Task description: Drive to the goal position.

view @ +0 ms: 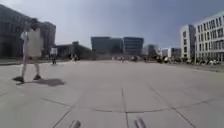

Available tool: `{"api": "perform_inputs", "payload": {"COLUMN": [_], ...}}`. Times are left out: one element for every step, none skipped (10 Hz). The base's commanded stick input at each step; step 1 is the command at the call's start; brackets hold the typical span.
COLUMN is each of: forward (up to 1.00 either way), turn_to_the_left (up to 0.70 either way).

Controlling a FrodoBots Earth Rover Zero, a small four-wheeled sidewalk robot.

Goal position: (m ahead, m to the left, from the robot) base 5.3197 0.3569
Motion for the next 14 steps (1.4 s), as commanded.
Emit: {"api": "perform_inputs", "payload": {"forward": [0.70, 0.70, 0.70, 0.70, 0.70, 0.70, 0.70, 0.70, 0.70, 0.70, 0.70, 0.70, 0.70, 0.70], "turn_to_the_left": [0.01, 0.01, 0.01, 0.01, 0.01, 0.01, 0.01, 0.01, 0.01, 0.01, 0.01, 0.01, 0.01, -0.15]}}
